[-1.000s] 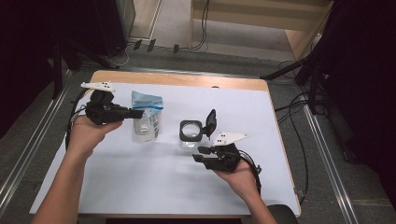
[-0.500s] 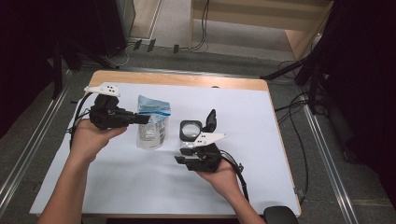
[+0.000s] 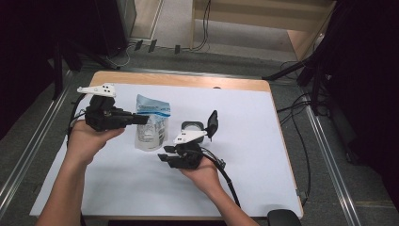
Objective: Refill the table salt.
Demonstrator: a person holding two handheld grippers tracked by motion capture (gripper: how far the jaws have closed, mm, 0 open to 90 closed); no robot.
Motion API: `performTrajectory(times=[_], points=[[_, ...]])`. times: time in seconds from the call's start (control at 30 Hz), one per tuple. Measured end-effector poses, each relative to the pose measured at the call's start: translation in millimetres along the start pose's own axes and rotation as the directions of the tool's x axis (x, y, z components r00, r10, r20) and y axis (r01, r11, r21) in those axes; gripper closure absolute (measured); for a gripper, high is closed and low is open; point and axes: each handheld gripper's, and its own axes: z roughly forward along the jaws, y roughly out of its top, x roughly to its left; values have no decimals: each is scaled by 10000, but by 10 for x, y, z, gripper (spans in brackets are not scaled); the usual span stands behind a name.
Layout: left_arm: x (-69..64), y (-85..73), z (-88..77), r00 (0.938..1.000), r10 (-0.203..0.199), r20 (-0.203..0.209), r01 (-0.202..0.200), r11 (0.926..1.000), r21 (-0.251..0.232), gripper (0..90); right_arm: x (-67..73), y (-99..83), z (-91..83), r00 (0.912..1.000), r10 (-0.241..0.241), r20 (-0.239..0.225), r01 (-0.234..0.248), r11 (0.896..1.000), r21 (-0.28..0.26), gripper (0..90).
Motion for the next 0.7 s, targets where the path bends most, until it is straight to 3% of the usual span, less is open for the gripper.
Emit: performTrajectory(times=[0.17, 0.37, 0.7], points=[[3, -3, -37, 10000, -57, 15, 57, 9999, -86, 900, -1, 24, 160, 9995, -125, 301, 124, 9999, 24, 623], [1, -2, -63, 9999, -142, 27, 142, 9999, -84, 900, 4, 26, 290, 9992, 71, 392, -61, 9996, -260, 623], [-35, 8, -56, 9996, -186, 203, 186, 9998, 4, 900, -21, 15, 403, 9962, 264, 833, -215, 9980, -592, 594]])
